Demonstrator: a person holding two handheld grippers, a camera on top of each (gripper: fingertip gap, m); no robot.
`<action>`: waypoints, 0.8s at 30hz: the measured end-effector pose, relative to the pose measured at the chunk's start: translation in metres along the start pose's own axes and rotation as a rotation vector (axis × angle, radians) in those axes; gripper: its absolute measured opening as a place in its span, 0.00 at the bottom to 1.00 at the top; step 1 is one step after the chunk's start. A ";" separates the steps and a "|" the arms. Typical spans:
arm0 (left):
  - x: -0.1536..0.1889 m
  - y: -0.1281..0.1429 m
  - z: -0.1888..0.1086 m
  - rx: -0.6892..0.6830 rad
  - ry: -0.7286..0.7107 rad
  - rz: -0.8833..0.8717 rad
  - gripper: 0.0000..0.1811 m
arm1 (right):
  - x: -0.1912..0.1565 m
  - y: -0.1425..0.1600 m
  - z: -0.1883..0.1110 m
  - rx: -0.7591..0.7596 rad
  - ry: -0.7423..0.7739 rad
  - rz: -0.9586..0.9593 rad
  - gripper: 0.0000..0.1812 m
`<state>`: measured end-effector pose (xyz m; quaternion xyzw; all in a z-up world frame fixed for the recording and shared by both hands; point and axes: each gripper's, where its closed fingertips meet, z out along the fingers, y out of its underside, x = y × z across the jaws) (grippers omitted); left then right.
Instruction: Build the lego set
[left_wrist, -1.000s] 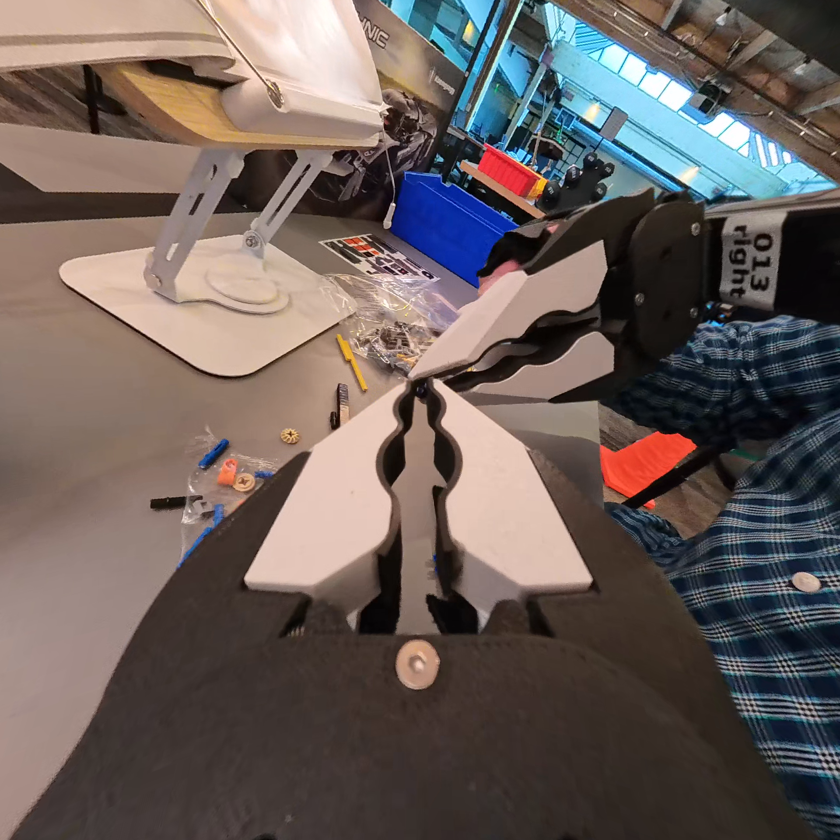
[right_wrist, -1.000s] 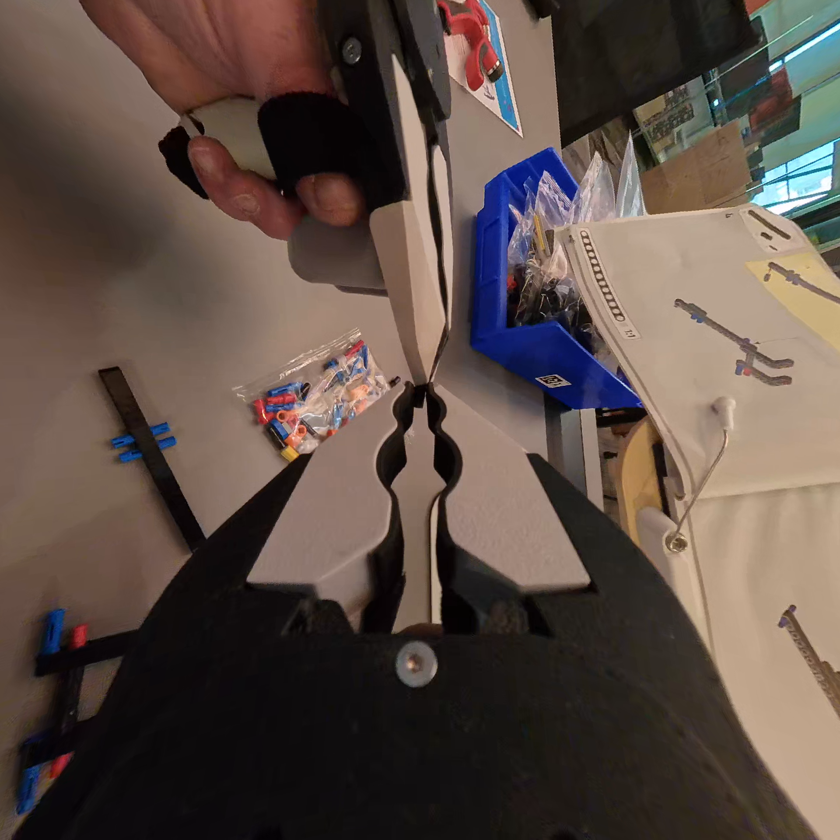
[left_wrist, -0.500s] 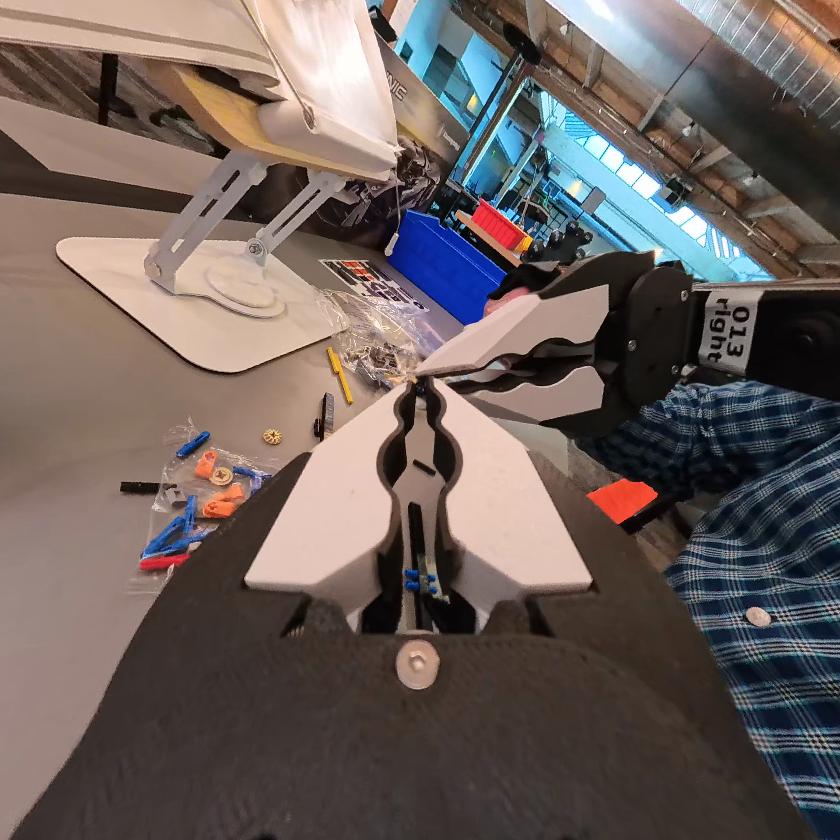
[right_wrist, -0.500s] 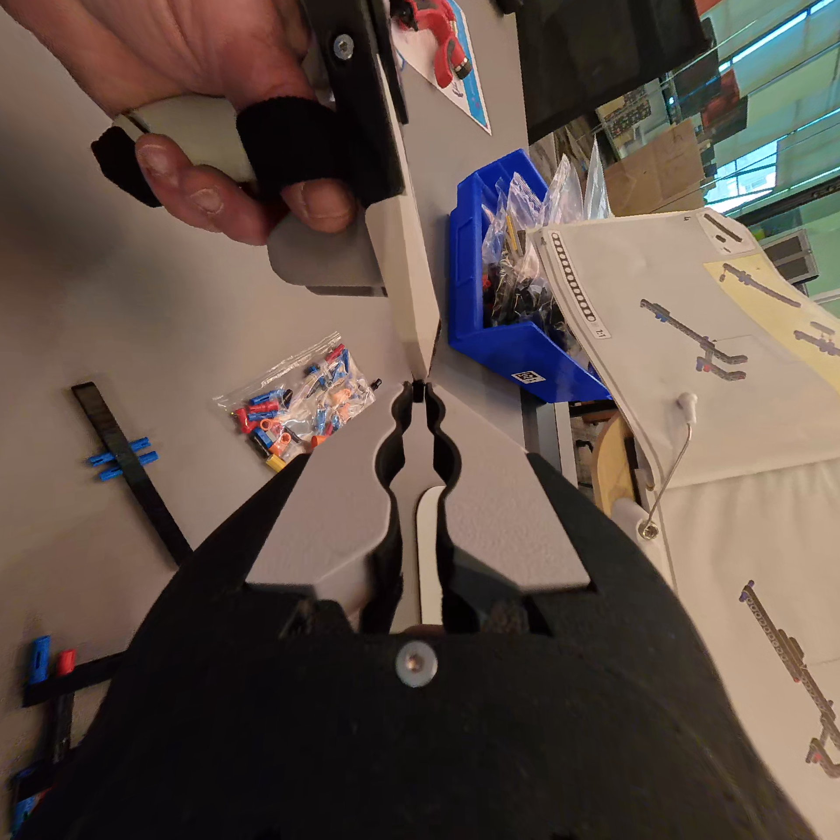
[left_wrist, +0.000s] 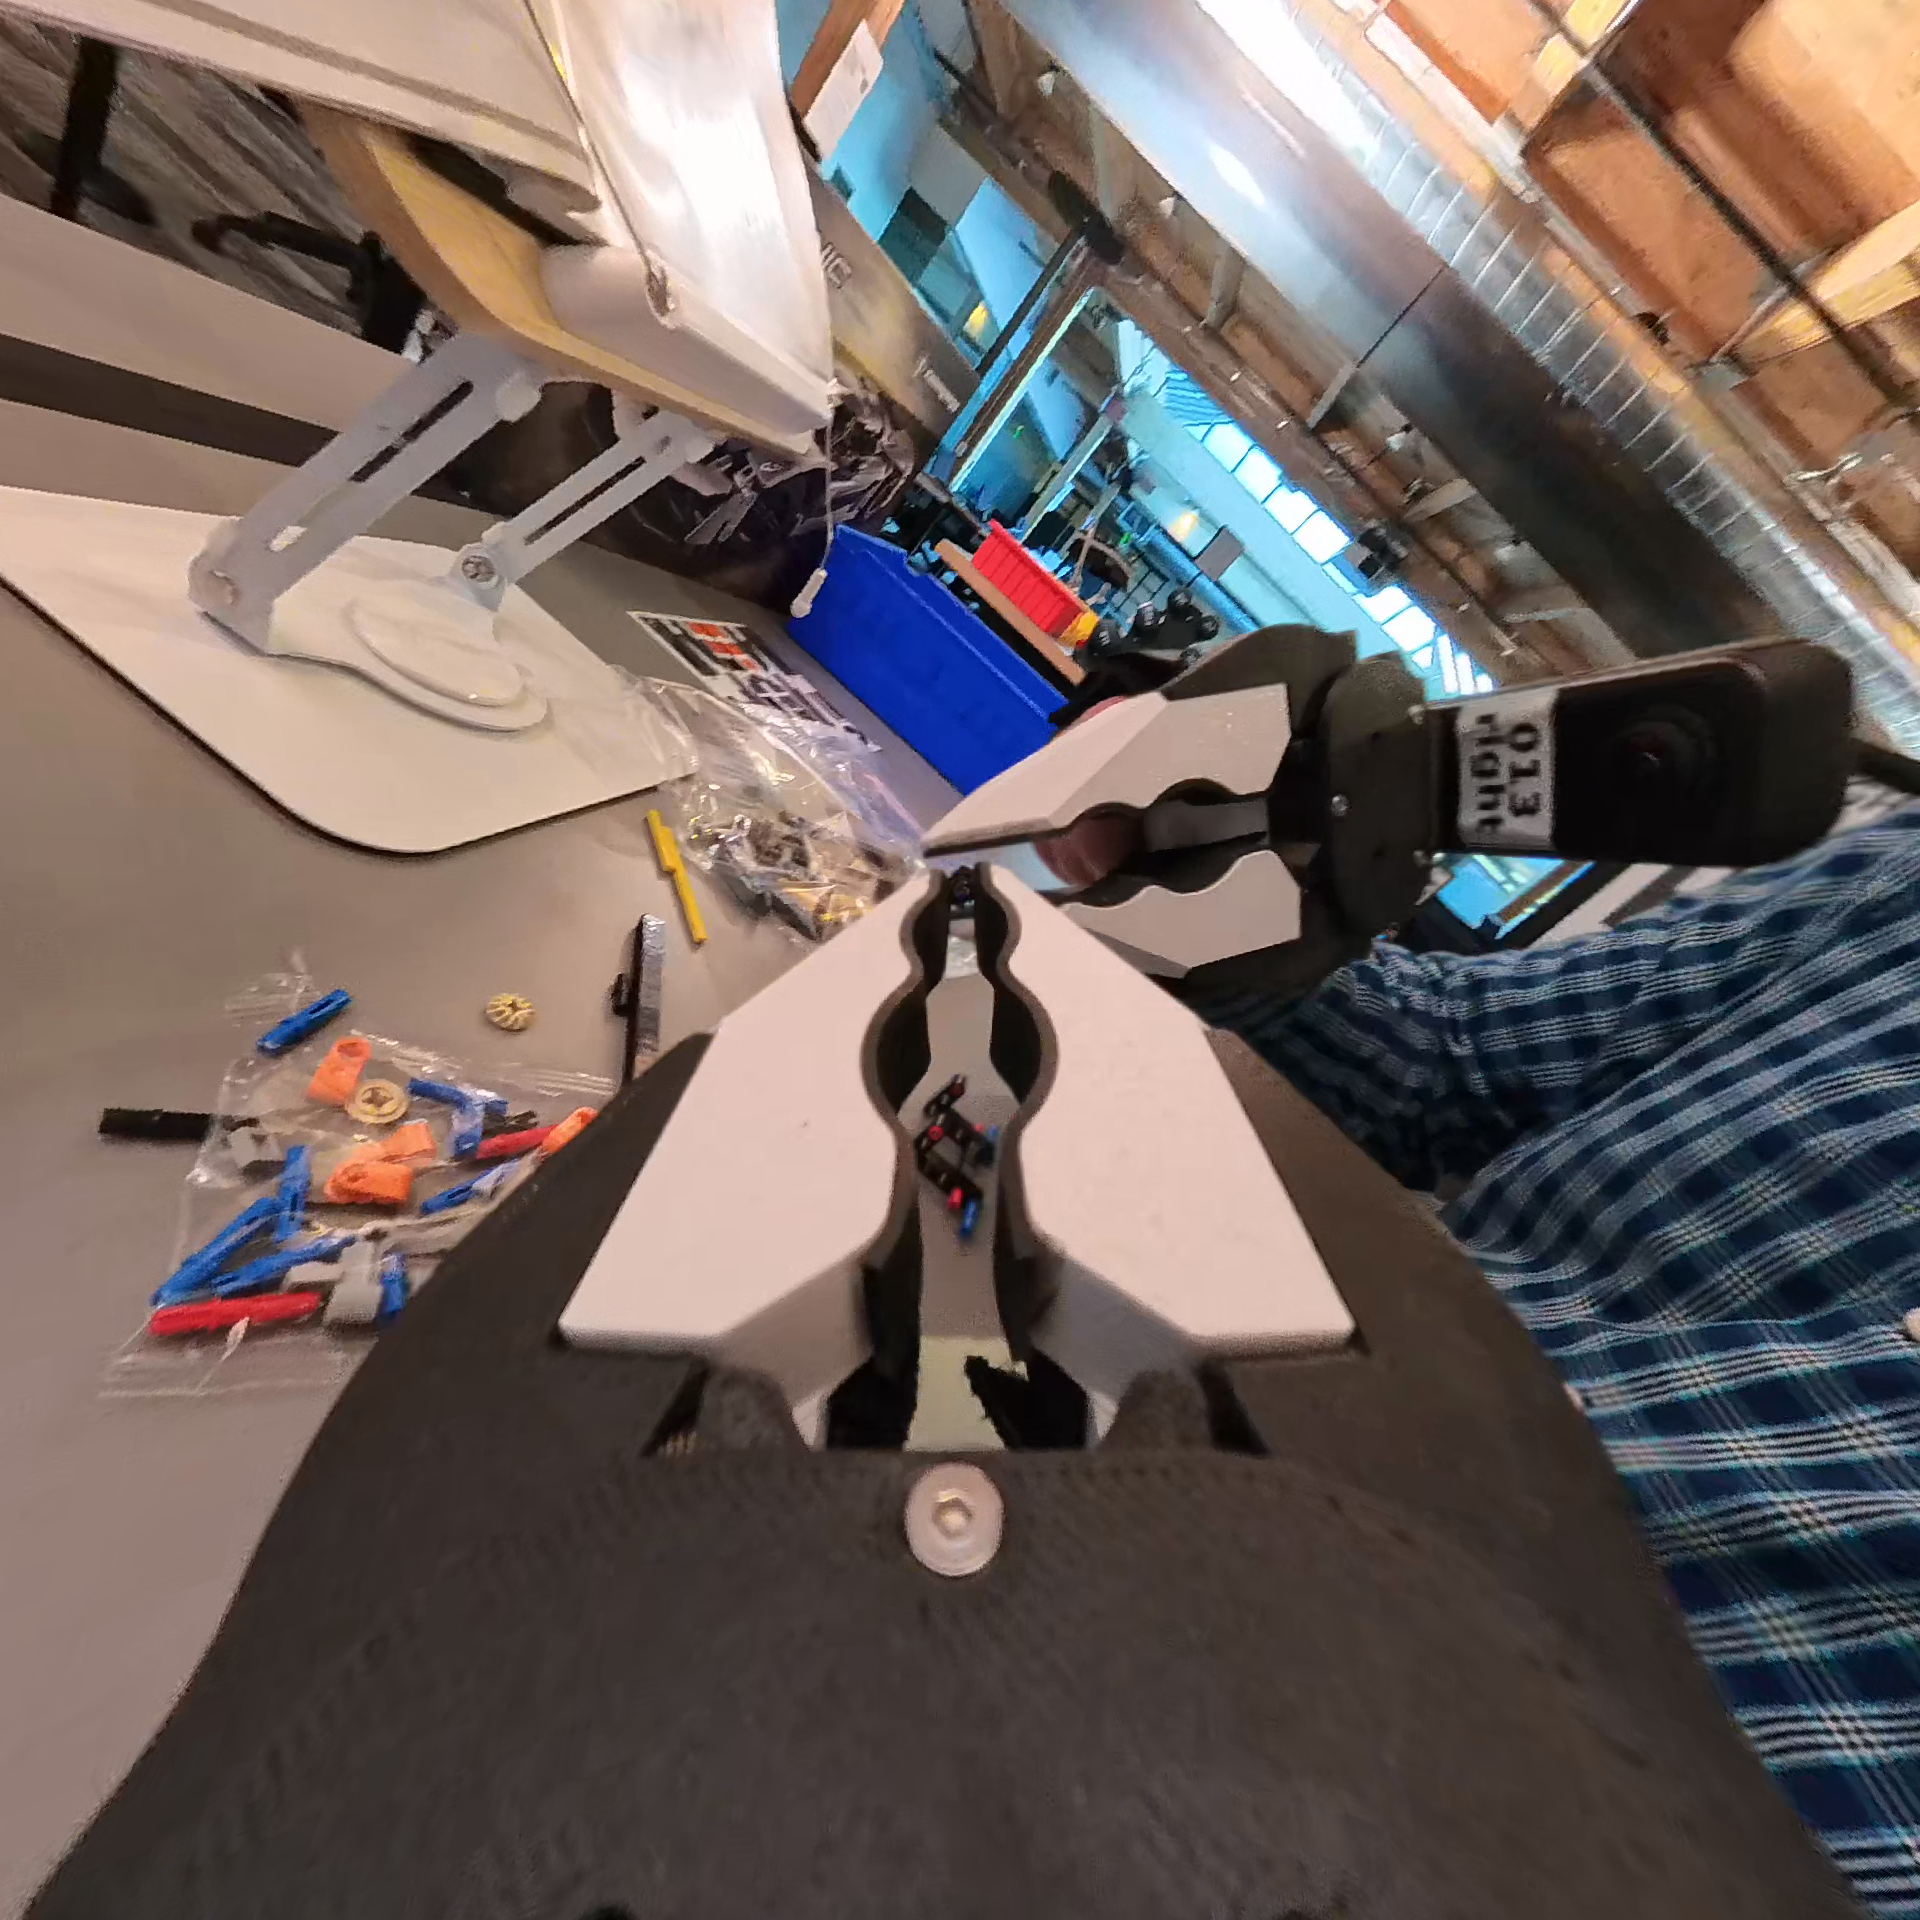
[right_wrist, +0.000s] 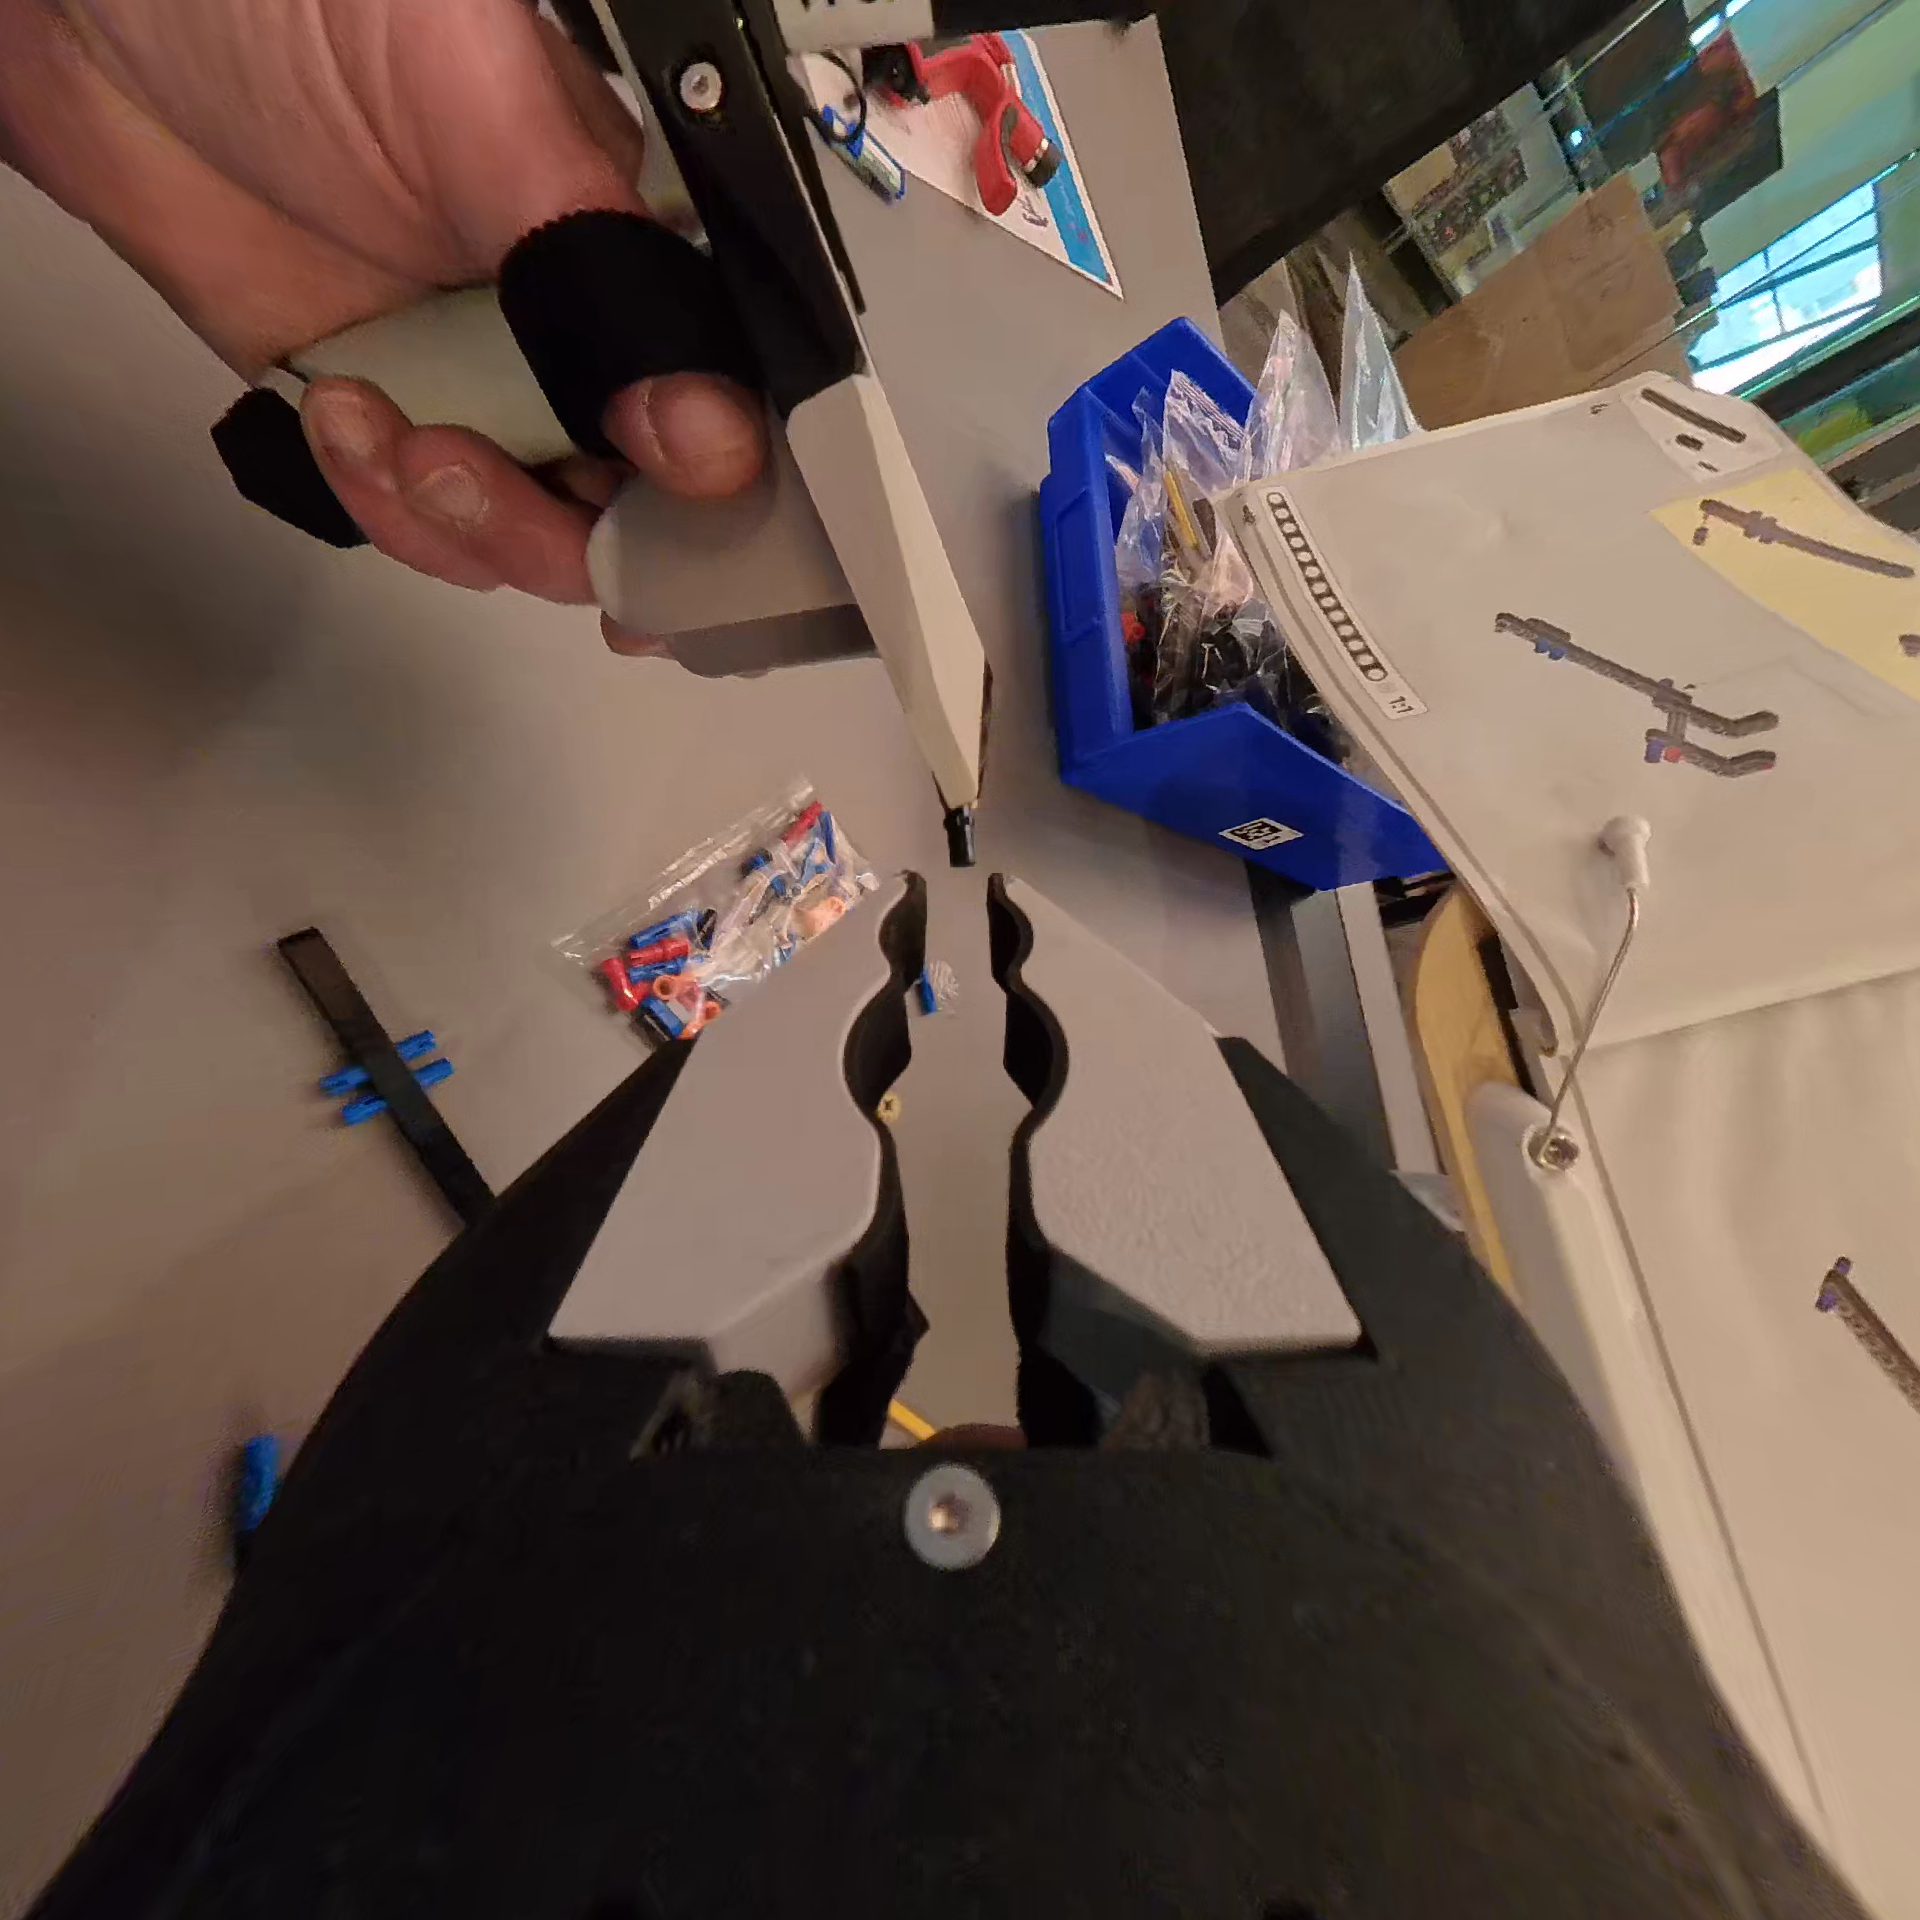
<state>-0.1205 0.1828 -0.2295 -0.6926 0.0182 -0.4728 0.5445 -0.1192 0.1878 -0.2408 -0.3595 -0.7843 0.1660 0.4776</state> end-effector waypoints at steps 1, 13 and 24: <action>0.002 -0.001 0.000 0.006 0.015 -0.009 0.01 | 0.000 -0.002 -0.003 0.016 -0.011 0.025 0.05; 0.027 0.005 0.006 -0.018 0.141 -0.042 0.01 | -0.006 -0.015 -0.022 0.096 -0.078 0.117 0.02; 0.036 0.010 0.012 -0.040 0.165 -0.037 0.01 | -0.010 -0.014 -0.033 0.091 -0.087 0.139 0.01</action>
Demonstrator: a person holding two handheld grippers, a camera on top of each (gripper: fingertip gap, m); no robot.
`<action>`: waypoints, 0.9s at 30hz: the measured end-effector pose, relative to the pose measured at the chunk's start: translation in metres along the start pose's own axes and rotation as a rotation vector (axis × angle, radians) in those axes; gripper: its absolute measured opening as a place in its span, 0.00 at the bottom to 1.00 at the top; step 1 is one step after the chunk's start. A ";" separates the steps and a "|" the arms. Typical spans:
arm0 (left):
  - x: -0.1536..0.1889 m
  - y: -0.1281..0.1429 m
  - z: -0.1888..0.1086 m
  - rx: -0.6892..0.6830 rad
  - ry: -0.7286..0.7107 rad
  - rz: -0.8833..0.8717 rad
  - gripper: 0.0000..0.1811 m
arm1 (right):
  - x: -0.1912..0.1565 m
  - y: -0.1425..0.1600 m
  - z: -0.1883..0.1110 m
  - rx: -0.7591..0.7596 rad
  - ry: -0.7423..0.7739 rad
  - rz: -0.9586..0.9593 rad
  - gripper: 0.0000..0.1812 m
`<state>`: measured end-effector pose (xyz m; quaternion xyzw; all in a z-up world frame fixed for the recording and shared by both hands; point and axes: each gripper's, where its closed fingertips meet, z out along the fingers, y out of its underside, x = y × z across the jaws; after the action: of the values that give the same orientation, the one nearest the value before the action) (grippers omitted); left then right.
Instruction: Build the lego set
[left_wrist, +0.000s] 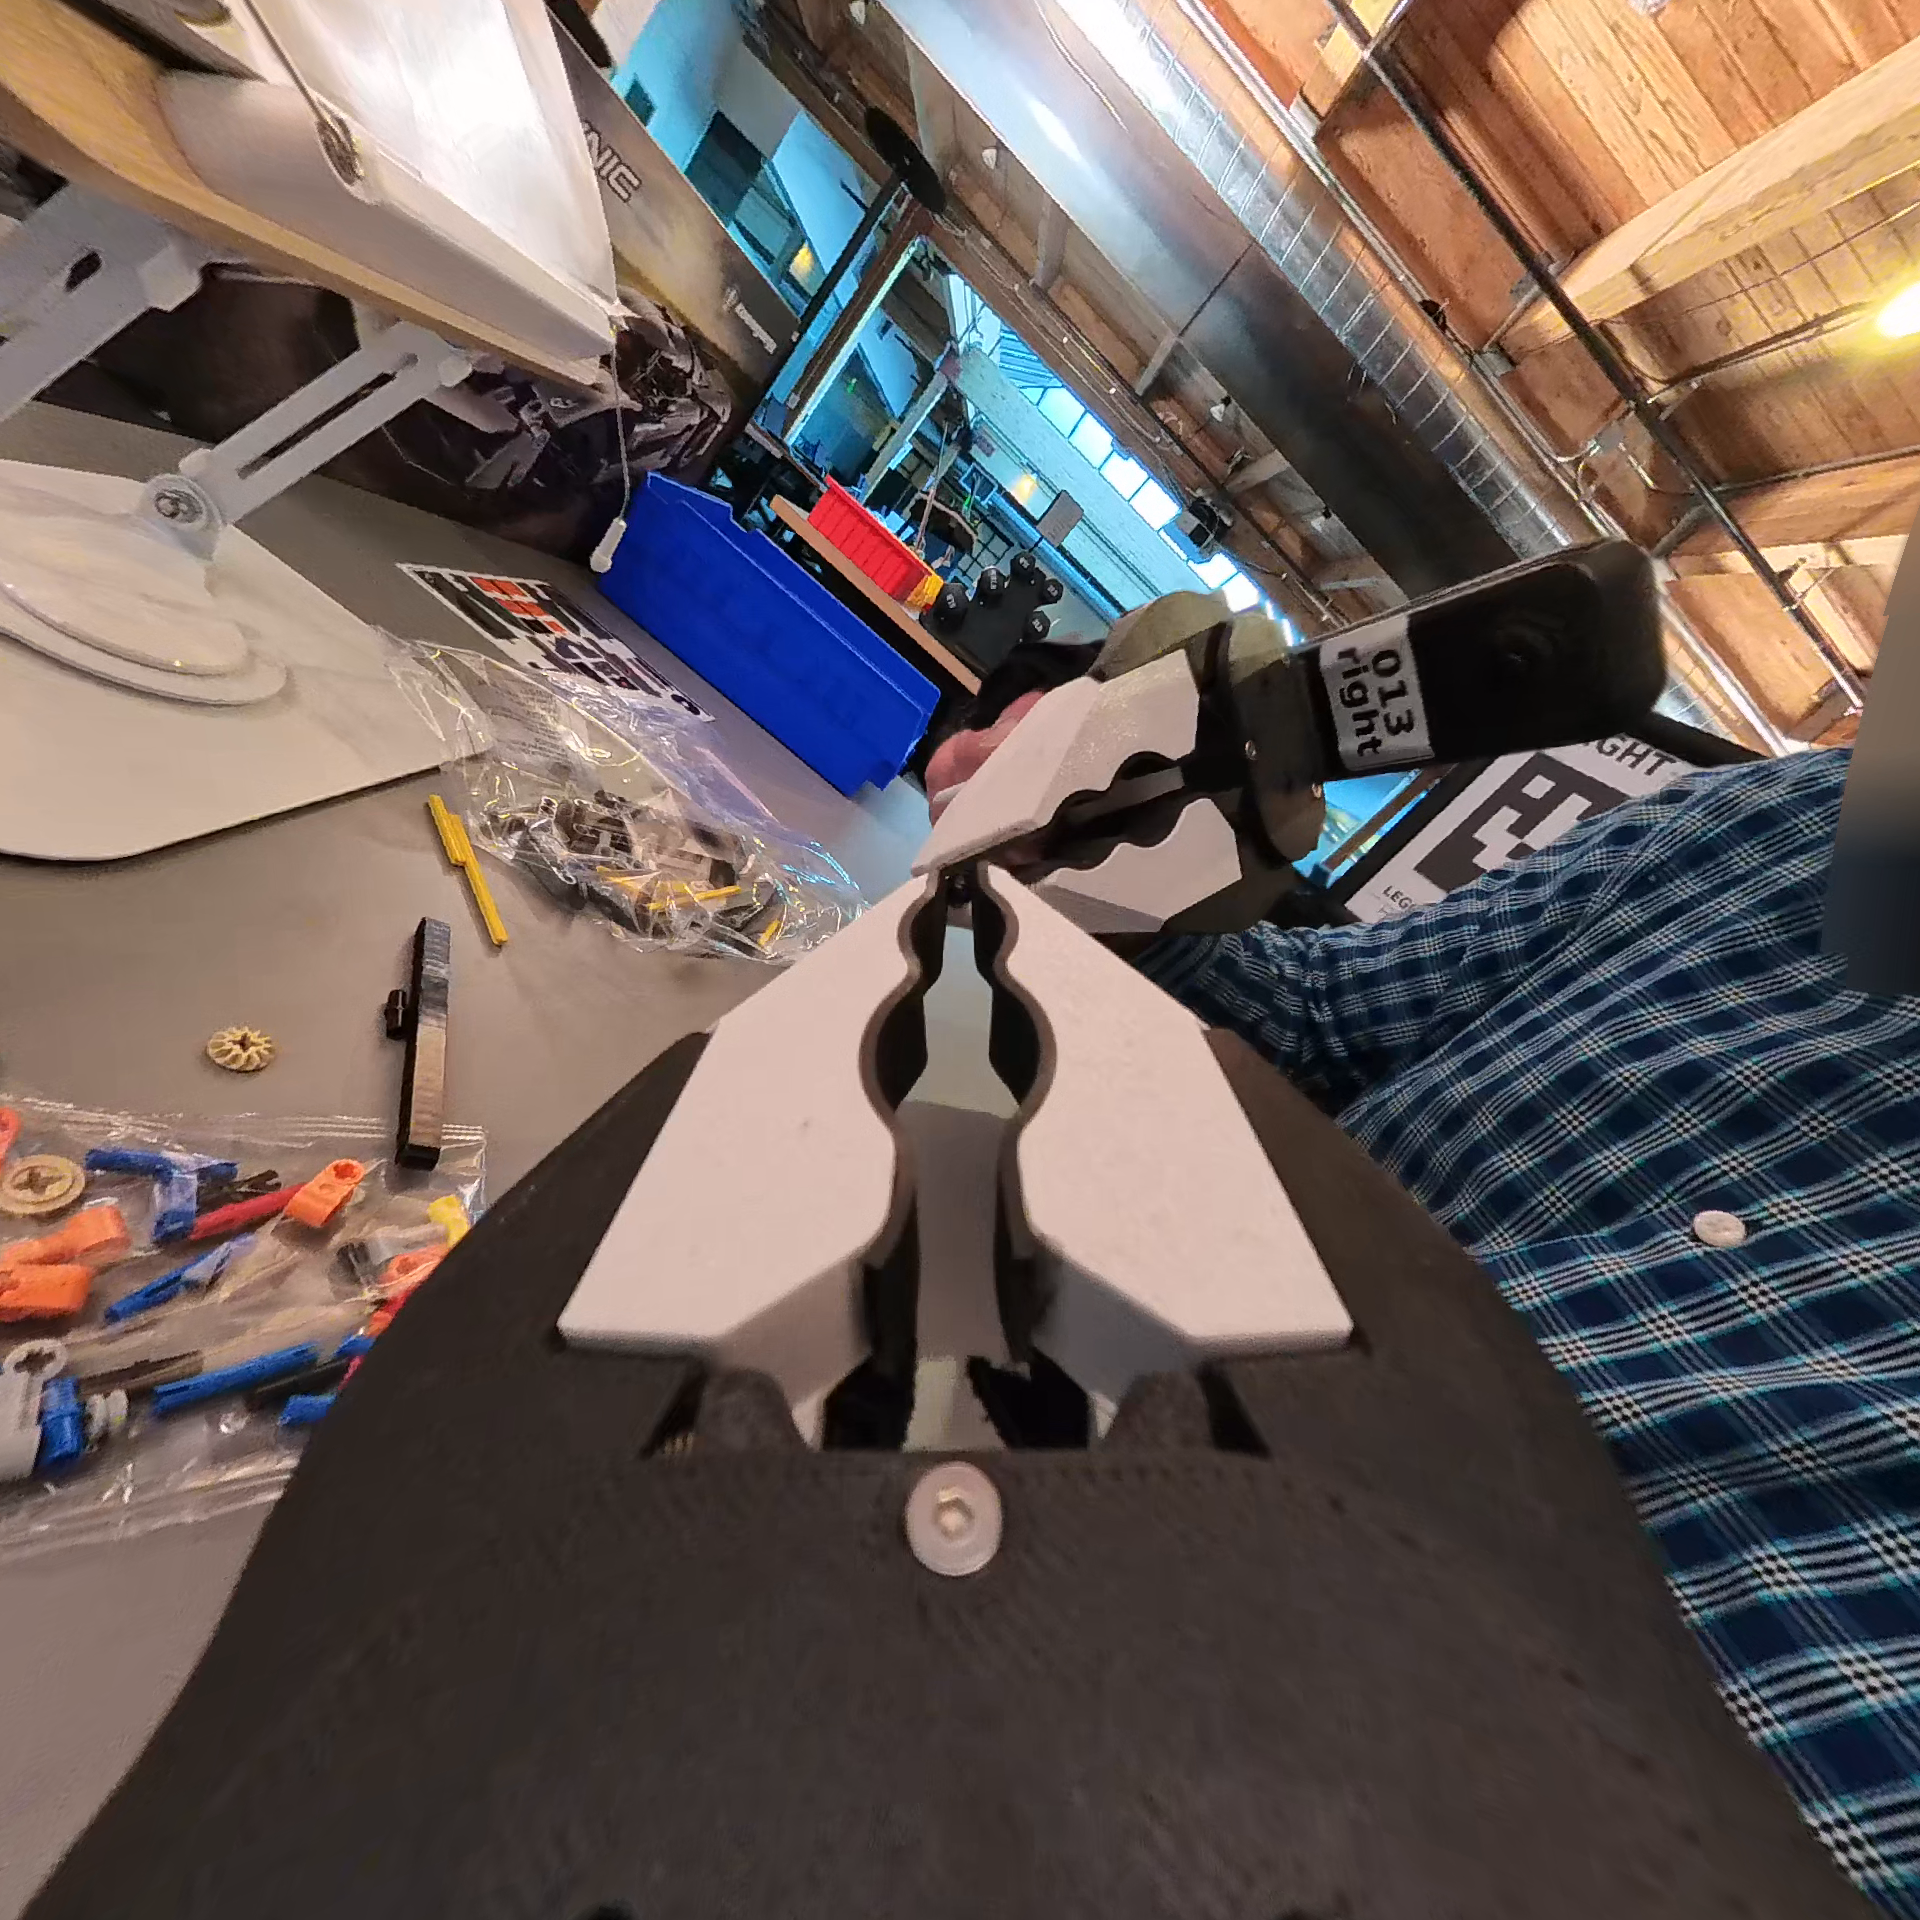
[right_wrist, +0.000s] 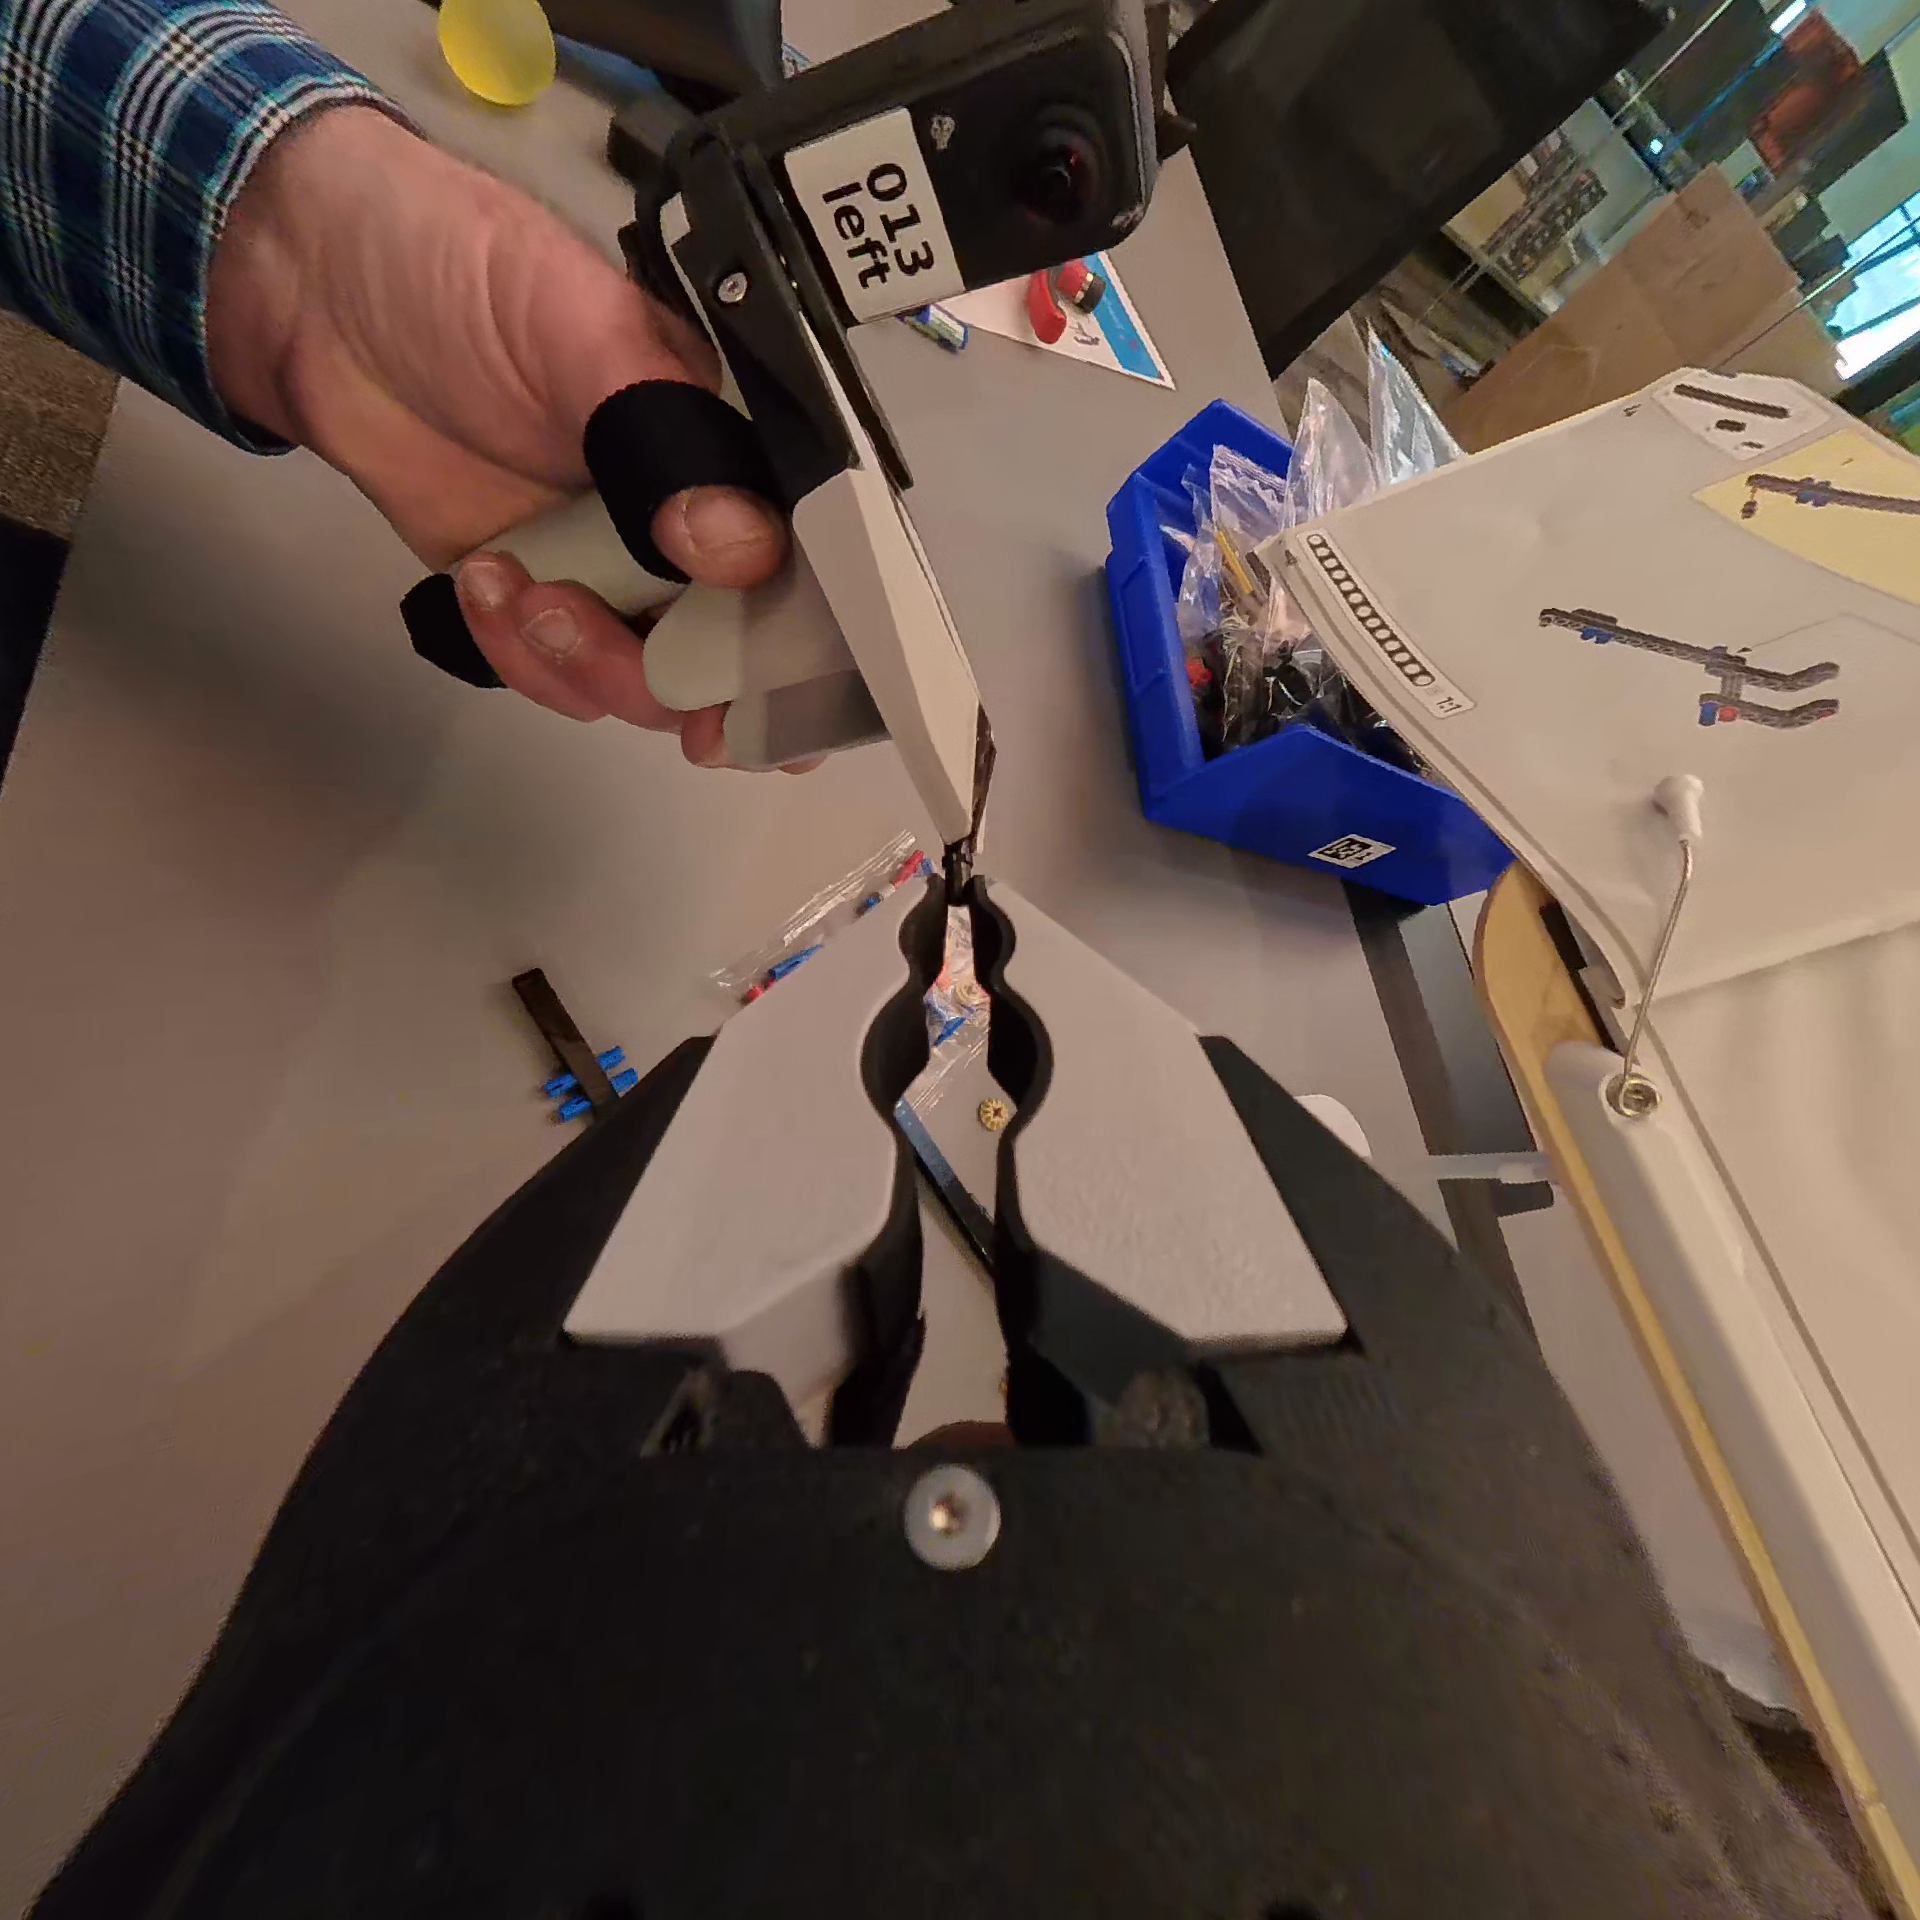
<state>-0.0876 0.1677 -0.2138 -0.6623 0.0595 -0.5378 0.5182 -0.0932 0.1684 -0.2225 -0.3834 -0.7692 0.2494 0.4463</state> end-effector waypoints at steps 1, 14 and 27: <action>0.001 0.001 0.001 -0.011 -0.003 0.006 0.01 | -0.001 0.001 -0.001 -0.002 0.004 0.002 0.01; 0.009 0.017 0.011 -0.055 -0.003 -0.006 0.06 | -0.018 0.008 -0.019 -0.058 0.015 0.067 0.00; -0.041 0.052 -0.020 -0.505 -0.388 0.391 0.22 | -0.035 0.045 -0.062 -0.106 0.039 0.313 0.00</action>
<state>-0.0955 0.1579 -0.2819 -0.8351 0.2163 -0.2614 0.4330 -0.0115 0.1693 -0.2429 -0.5261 -0.7035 0.2676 0.3959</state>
